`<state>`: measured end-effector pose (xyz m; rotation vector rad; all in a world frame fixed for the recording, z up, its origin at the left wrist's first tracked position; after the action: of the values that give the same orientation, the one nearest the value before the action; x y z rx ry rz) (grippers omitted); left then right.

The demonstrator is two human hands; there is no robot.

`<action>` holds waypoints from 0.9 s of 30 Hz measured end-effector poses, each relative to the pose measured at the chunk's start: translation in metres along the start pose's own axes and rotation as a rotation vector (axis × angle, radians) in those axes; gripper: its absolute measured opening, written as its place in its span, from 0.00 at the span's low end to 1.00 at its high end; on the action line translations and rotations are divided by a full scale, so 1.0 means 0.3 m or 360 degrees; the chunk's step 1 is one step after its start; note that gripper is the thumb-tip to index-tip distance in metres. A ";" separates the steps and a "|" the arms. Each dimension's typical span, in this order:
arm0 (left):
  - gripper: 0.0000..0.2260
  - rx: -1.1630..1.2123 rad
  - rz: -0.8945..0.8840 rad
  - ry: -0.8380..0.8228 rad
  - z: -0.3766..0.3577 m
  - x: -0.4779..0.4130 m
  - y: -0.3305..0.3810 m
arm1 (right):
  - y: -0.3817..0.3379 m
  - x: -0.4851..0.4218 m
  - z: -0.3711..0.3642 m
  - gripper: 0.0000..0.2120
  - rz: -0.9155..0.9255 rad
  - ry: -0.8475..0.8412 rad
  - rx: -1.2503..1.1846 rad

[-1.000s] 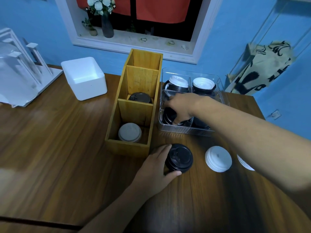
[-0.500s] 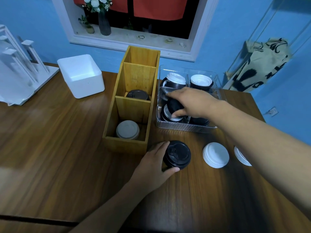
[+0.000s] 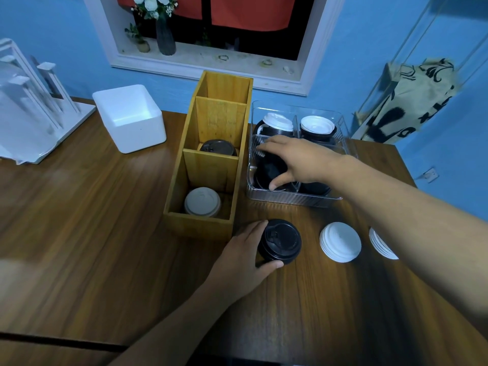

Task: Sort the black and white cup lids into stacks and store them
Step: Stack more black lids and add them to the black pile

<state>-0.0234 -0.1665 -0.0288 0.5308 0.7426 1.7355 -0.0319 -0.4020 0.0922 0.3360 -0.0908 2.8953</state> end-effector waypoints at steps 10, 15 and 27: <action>0.40 0.0001 -0.0005 0.0003 -0.001 -0.001 -0.004 | -0.031 0.182 0.050 0.40 0.0004 0.0553 -0.0474; 0.40 0.0033 -0.0021 0.0013 0.005 0.000 -0.002 | -0.166 0.401 -0.135 0.32 -0.0084 0.1074 -0.0804; 0.38 0.0063 -0.0023 -0.0027 0.013 0.001 0.009 | -0.252 0.482 -0.431 0.30 -0.0403 0.0917 -0.1163</action>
<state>-0.0226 -0.1658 -0.0242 0.5653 0.7688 1.7038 -0.1801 -0.2863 0.0030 -0.5598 -0.8875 2.3768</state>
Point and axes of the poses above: each hand's wrist, its own x-axis away from the middle knuckle, its own z-axis out of the back of the hand, y = z × x, the point moved 3 cm from there along -x, towards the middle knuckle, and after that the axes turned 3 degrees about -y, right-handed, at the moved point
